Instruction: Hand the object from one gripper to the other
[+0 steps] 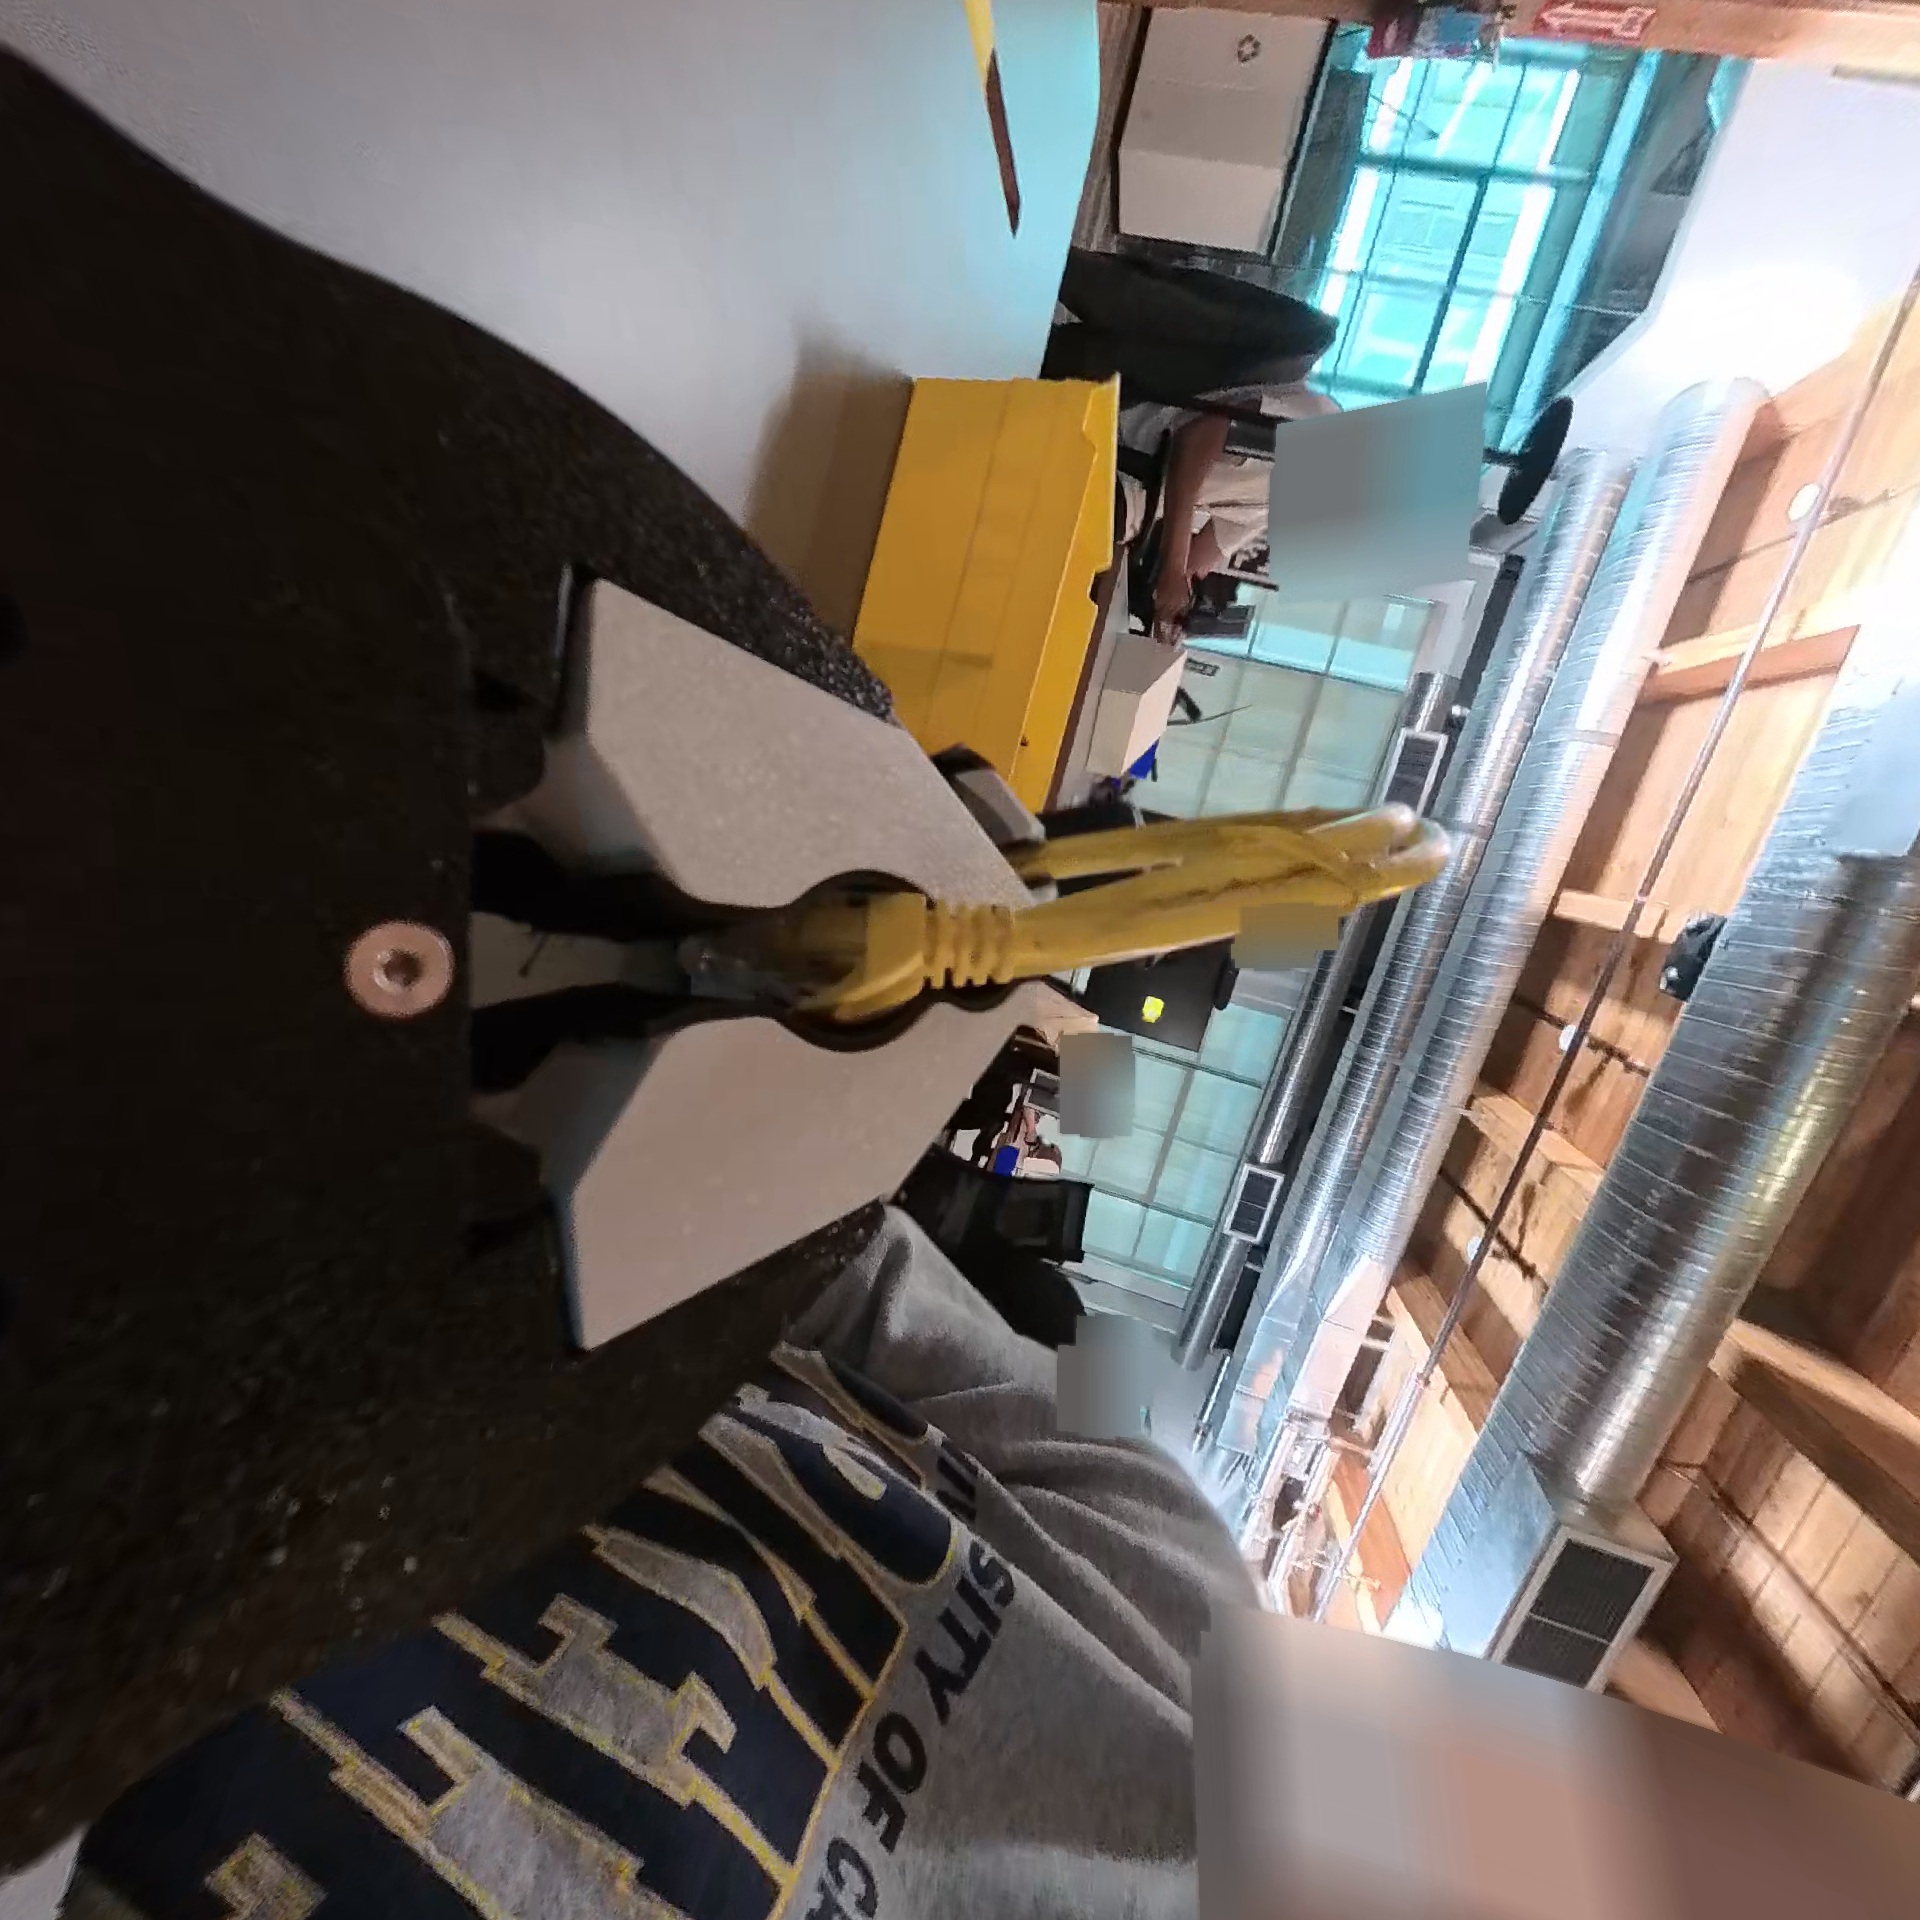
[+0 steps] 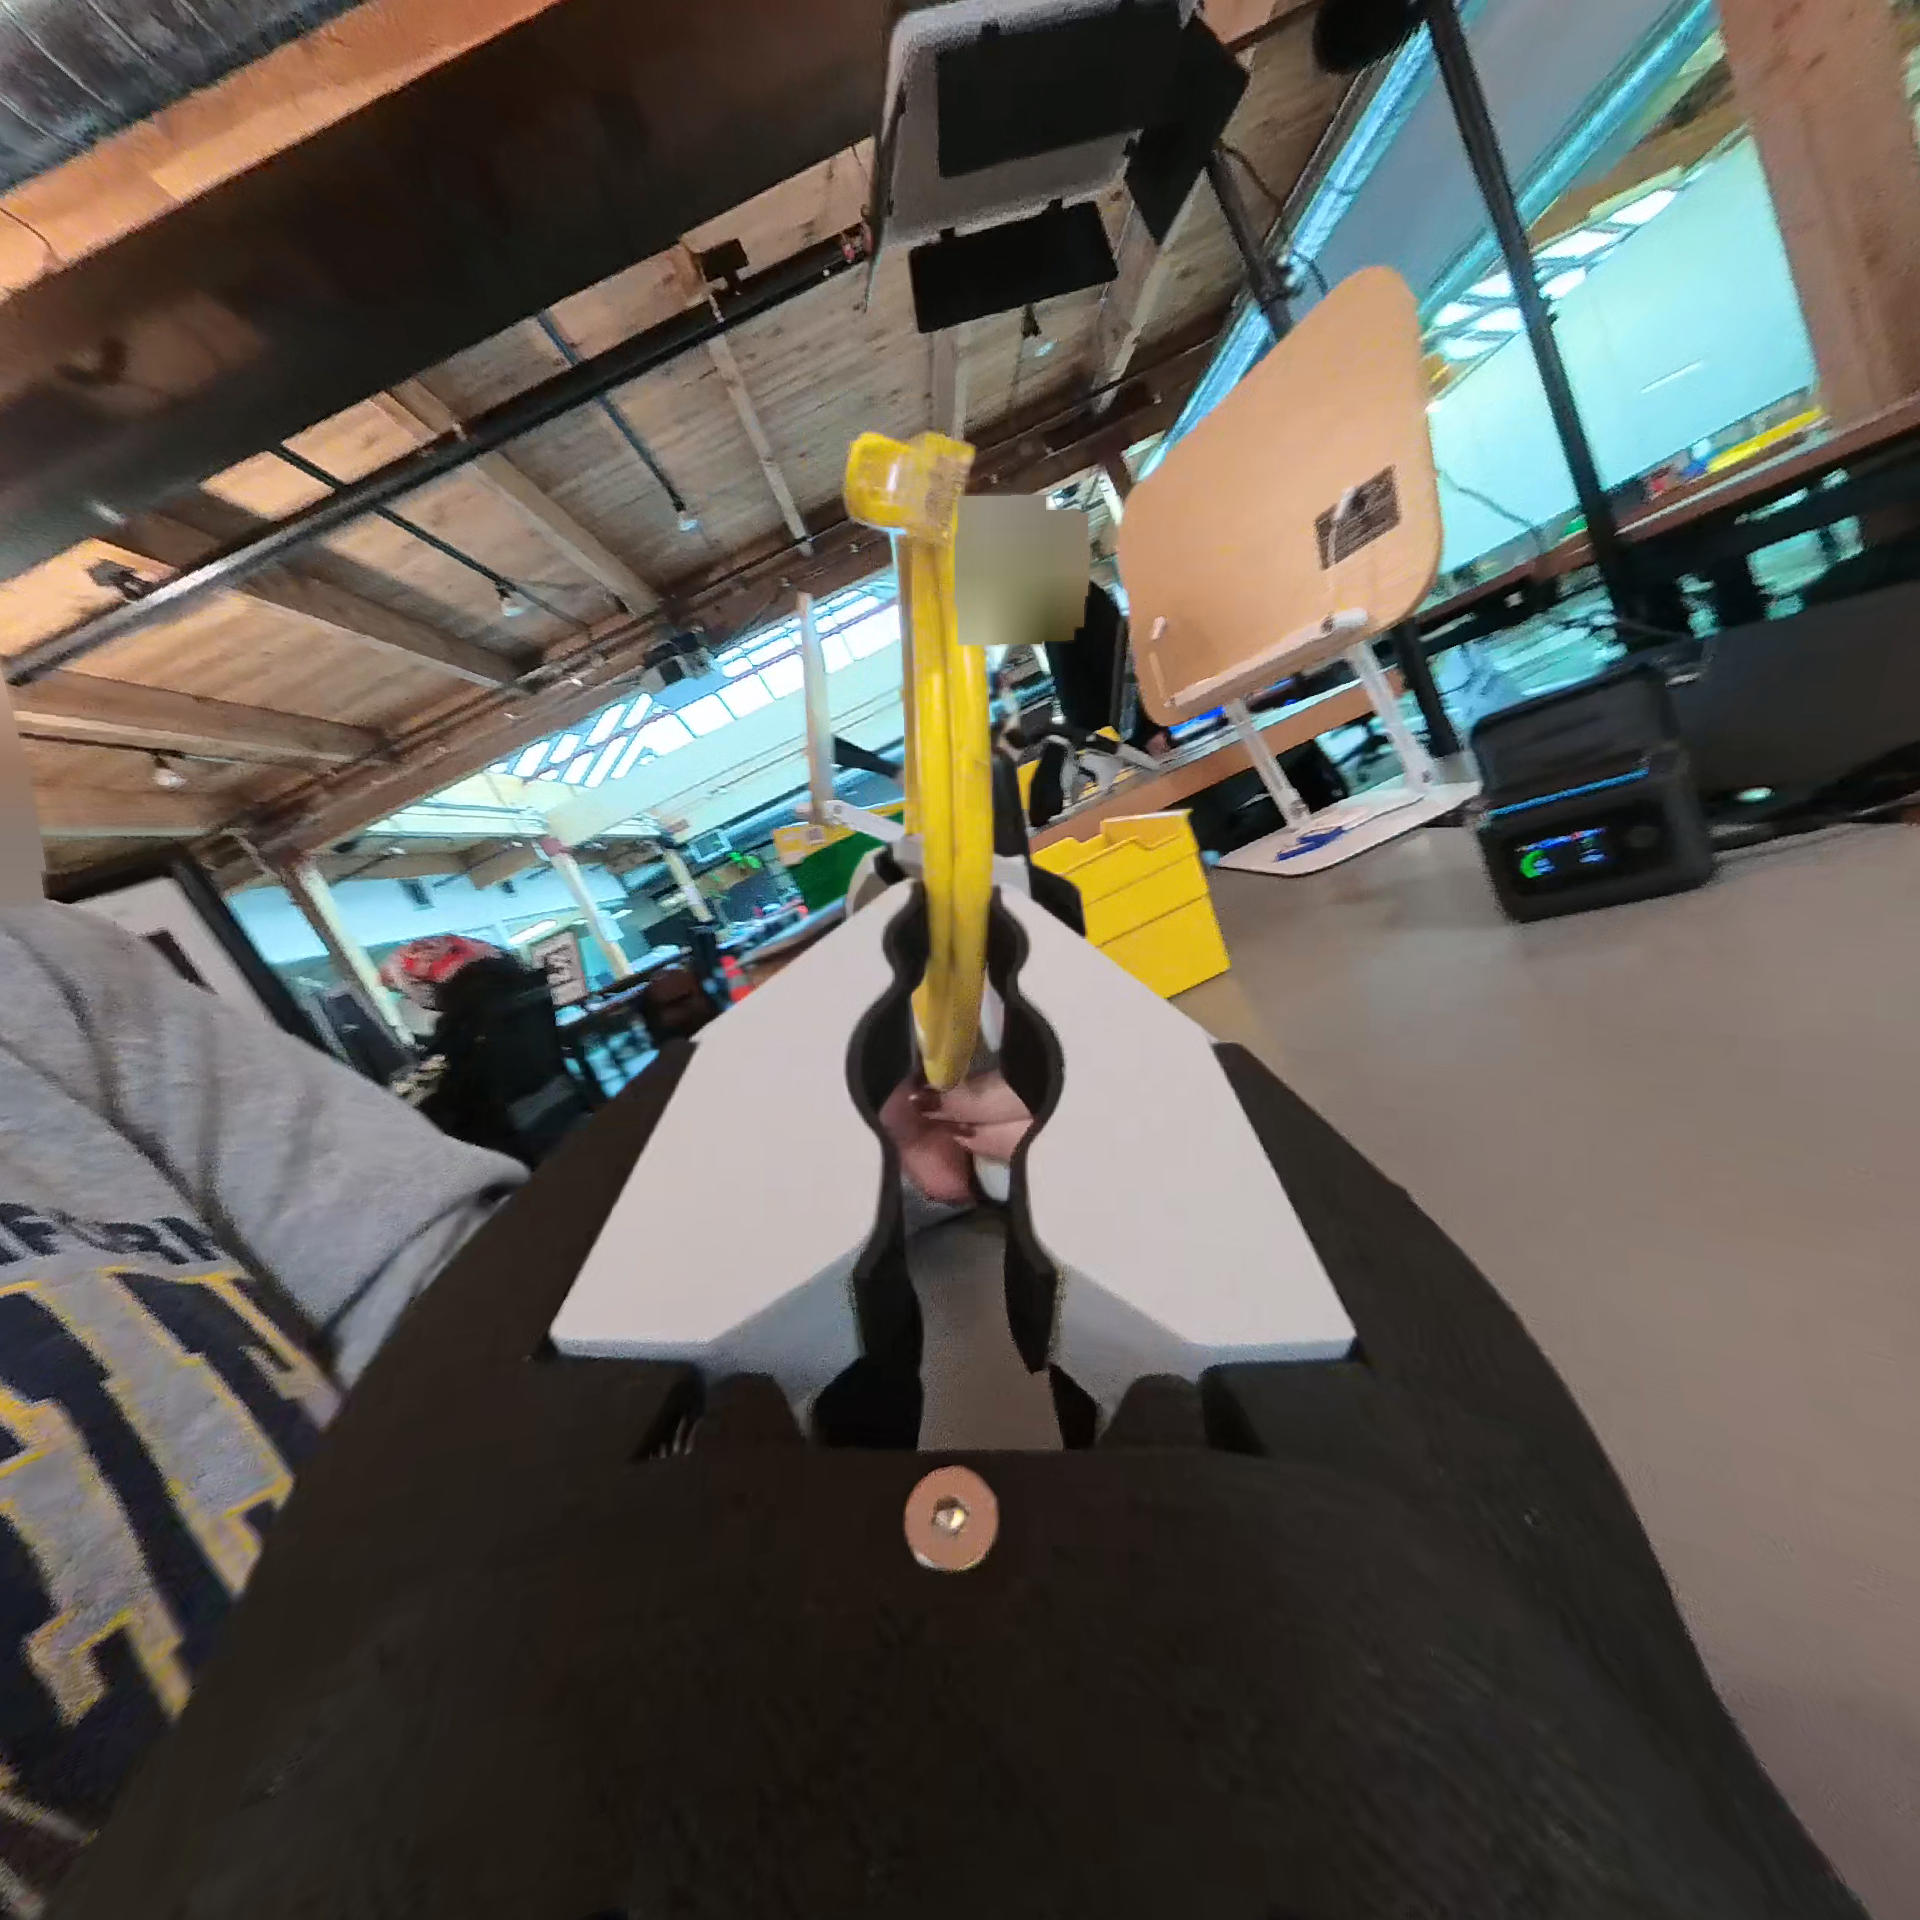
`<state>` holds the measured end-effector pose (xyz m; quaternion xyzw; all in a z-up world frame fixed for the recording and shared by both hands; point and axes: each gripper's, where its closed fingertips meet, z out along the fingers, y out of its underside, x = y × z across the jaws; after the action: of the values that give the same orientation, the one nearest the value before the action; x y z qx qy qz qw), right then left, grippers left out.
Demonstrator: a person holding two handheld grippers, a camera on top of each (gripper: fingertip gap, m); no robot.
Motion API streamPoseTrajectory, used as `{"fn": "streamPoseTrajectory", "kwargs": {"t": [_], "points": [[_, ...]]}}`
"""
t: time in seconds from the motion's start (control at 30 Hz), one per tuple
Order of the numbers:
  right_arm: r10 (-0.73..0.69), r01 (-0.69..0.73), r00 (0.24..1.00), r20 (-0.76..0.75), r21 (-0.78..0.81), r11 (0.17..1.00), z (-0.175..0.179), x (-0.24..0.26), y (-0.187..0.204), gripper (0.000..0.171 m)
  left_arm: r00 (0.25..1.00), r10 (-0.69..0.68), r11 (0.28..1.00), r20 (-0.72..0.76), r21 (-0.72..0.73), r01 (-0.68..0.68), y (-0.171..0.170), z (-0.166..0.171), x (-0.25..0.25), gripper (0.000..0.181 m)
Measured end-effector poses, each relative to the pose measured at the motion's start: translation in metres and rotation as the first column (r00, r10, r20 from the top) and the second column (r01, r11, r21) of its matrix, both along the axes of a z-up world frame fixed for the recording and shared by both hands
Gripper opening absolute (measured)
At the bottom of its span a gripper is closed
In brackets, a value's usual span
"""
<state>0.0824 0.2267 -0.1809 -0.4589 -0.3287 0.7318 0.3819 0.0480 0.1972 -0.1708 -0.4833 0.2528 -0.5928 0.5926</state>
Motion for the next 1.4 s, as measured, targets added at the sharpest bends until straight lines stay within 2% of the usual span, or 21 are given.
{"fn": "streamPoseTrajectory", "kwargs": {"t": [0.07, 0.1, 0.23, 0.3, 0.4, 0.47, 0.57, 0.6, 0.67, 0.7, 0.77, 0.83, 0.97, 1.07, 1.13, 1.27, 1.33, 1.4], "points": [[-0.072, 0.071, 0.997, 0.034, 0.042, 0.997, 0.003, -0.001, 0.005, 0.008, 0.999, 0.052, 0.998, -0.003, -0.034, -0.053, 0.010, -0.004, -0.004, 0.002], [-0.122, 0.118, 0.991, 0.056, 0.069, 0.991, 0.005, -0.002, 0.007, 0.007, 0.996, 0.089, 0.994, -0.016, -0.054, -0.090, 0.017, -0.007, -0.007, 0.009], [-0.291, 0.267, 0.953, 0.085, 0.222, 0.938, 0.038, 0.009, 0.003, 0.003, 0.977, 0.211, 0.971, -0.029, -0.105, -0.213, 0.036, -0.013, -0.025, 0.080], [-0.367, 0.322, 0.926, 0.089, 0.322, 0.890, 0.060, 0.025, -0.001, 0.003, 0.957, 0.288, 0.953, -0.018, -0.092, -0.288, 0.040, -0.011, -0.035, 0.094], [-0.489, 0.409, 0.870, 0.063, 0.460, 0.788, 0.098, 0.070, 0.001, 0.004, 0.932, 0.363, 0.928, -0.010, -0.083, -0.363, 0.044, -0.009, -0.047, 0.093], [-0.593, 0.474, 0.802, 0.071, 0.528, 0.705, 0.119, 0.110, 0.012, 0.004, 0.926, 0.377, 0.923, 0.014, -0.089, -0.374, 0.044, -0.007, -0.053, 0.091], [-0.768, 0.531, 0.620, 0.160, 0.635, 0.561, 0.128, 0.177, 0.042, 0.003, 0.920, 0.389, 0.918, 0.047, -0.102, -0.383, 0.045, -0.005, -0.061, 0.088], [-0.798, 0.535, 0.561, 0.222, 0.638, 0.554, 0.125, 0.198, 0.052, 0.003, 0.919, 0.390, 0.918, 0.054, -0.105, -0.383, 0.045, -0.004, -0.062, 0.087], [-0.775, 0.549, 0.501, 0.385, 0.552, 0.628, 0.111, 0.232, 0.066, 0.003, 0.915, 0.398, 0.915, 0.066, -0.109, -0.390, 0.045, -0.003, -0.066, 0.085], [-0.731, 0.543, 0.510, 0.453, 0.490, 0.682, 0.103, 0.242, 0.069, 0.003, 0.915, 0.398, 0.914, 0.070, -0.109, -0.390, 0.045, -0.003, -0.066, 0.084], [-0.609, 0.535, 0.574, 0.547, 0.312, 0.785, 0.087, 0.253, 0.070, 0.004, 0.914, 0.400, 0.914, 0.073, -0.112, -0.391, 0.046, -0.002, -0.068, 0.083], [-0.474, 0.527, 0.657, 0.586, 0.093, 0.845, 0.071, 0.258, 0.071, 0.004, 0.915, 0.396, 0.915, 0.077, -0.112, -0.387, 0.046, -0.002, -0.068, 0.080], [-0.319, 0.529, 0.722, 0.614, -0.193, 0.827, 0.027, 0.264, 0.075, 0.004, 0.917, 0.389, 0.918, 0.084, -0.122, -0.378, 0.046, -0.003, -0.068, 0.077], [-0.237, 0.487, 0.789, 0.567, -0.343, 0.803, 0.009, 0.261, 0.072, 0.004, 0.918, 0.385, 0.920, 0.096, -0.123, -0.372, 0.045, -0.002, -0.068, 0.075], [-0.222, 0.494, 0.798, 0.560, -0.396, 0.774, -0.003, 0.263, 0.075, 0.004, 0.919, 0.379, 0.922, 0.108, -0.126, -0.366, 0.045, -0.001, -0.069, 0.074], [-0.278, 0.642, 0.649, 0.709, -0.314, 0.699, -0.035, 0.283, 0.092, 0.004, 0.921, 0.370, 0.925, 0.119, -0.137, -0.354, 0.045, -0.002, -0.069, 0.073], [-0.317, 0.711, 0.533, 0.784, -0.212, 0.670, -0.046, 0.296, 0.098, 0.006, 0.921, 0.370, 0.925, 0.120, -0.139, -0.353, 0.046, -0.001, -0.069, 0.074], [-0.354, 0.754, 0.383, 0.853, -0.067, 0.653, -0.055, 0.309, 0.101, 0.019, 0.920, 0.372, 0.924, 0.120, -0.142, -0.355, 0.046, -0.002, -0.070, 0.074]]}}
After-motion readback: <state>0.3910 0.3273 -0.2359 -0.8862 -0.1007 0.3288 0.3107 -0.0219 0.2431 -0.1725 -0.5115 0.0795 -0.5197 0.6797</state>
